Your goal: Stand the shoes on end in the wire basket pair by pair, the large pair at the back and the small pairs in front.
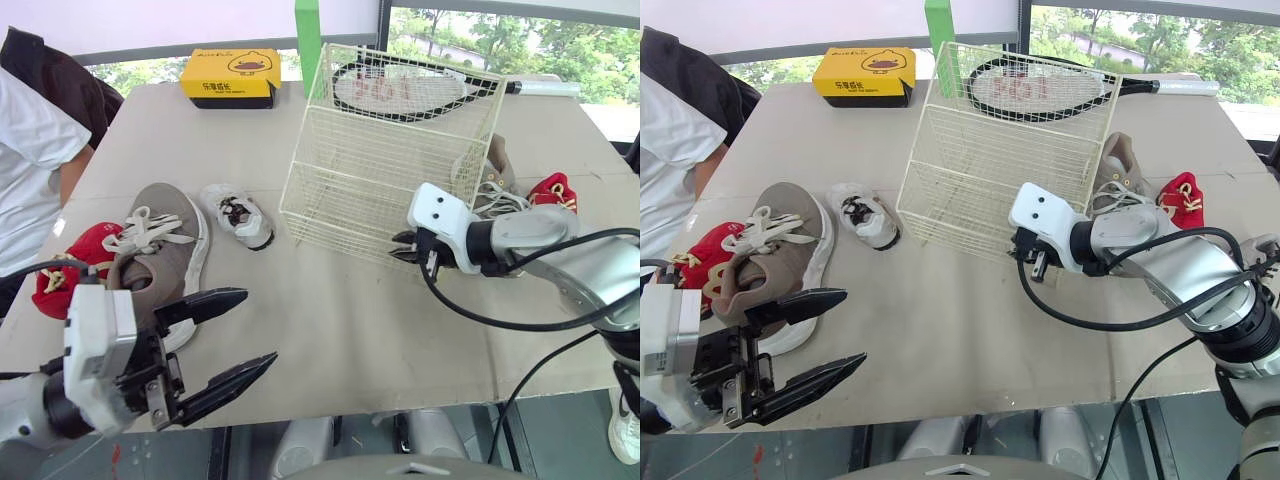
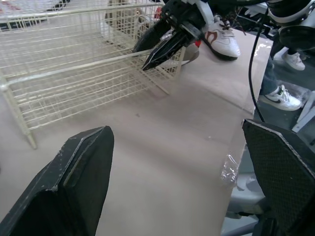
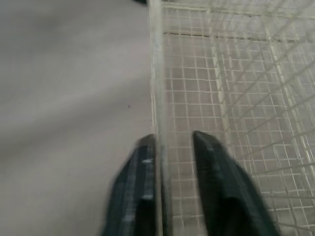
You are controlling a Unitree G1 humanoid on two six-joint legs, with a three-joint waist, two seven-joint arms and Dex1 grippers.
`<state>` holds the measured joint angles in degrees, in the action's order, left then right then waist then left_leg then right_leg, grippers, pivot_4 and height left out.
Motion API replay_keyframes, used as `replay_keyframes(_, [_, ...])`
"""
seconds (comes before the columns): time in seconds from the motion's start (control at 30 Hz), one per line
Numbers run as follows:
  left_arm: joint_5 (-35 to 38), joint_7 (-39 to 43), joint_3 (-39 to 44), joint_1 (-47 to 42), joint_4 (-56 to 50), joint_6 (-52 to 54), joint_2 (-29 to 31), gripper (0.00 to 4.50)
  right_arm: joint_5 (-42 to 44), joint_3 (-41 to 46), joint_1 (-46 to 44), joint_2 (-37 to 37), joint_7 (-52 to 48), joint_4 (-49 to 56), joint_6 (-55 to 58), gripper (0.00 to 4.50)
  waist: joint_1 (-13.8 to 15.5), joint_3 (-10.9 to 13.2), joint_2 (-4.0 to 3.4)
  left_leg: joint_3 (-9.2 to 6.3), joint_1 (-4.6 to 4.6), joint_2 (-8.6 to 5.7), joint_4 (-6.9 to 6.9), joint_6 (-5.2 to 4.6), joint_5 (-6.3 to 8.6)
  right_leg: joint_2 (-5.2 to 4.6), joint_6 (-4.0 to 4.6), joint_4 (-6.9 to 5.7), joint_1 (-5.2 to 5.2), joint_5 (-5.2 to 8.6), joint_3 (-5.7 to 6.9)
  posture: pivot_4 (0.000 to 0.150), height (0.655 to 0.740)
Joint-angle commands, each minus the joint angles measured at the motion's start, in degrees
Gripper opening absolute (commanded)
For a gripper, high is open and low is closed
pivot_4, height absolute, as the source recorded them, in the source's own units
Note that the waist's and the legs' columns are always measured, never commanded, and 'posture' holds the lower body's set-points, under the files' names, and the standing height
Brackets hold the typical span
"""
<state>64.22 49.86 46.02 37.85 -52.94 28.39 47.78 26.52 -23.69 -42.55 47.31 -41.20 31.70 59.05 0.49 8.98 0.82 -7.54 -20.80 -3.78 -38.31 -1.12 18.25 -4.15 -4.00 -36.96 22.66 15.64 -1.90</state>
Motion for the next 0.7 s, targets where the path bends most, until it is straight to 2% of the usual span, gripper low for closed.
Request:
replay_keyframes(0.03, [-1.0,-1.5,-2.0,-1.2,-1.1,-0.1,-0.1,4.50,-5.4,-2.7,1.4,2.7,-3.2,-3.8,-4.9,0.05,0.2,-0.1,0.05,-0.01,0.00,0.00,0.00,0.00,0.00,0.00,0.00,0.00,0.00,0.00,0.00,0.150,0.7400])
replay_keyframes(0.3, [-2.1,-3.7,-4.3,-2.7,-1.3,-0.3,-0.7,4.50,-11.0,-1.4,3.5,6.0,-18.6,-10.2,-28.6,0.05,-0.1,-0.1,0.07,0.10,0.07,0.01,-0.02,0.00,0.00,0.02,0.03,-0.01,-0.02,-0.07,-0.12,0.150,0.7400])
replay_keyframes(0.6, [-3.1,-3.1,-3.0,-1.2,-0.8,-0.3,-1.5,4.50,-18.0,-1.4,-0.2,-0.1,-26.1,-20.4,-45.3,0.05,-1.9,-0.1,0.05,0.20,0.10,0.07,0.00,0.00,0.00,0.09,0.04,-0.06,0.00,-0.08,-0.30,0.150,0.7400])
replay_keyframes(0.7, [-3.3,-2.7,-2.2,0.2,-1.1,-0.5,-2.1,4.50,-18.4,-0.6,-1.6,-2.3,-28.3,-23.2,-47.5,0.05,-2.3,0.0,0.00,0.24,0.13,0.08,0.00,0.00,0.00,0.10,0.04,-0.09,0.00,-0.09,-0.34,0.150,0.7400])
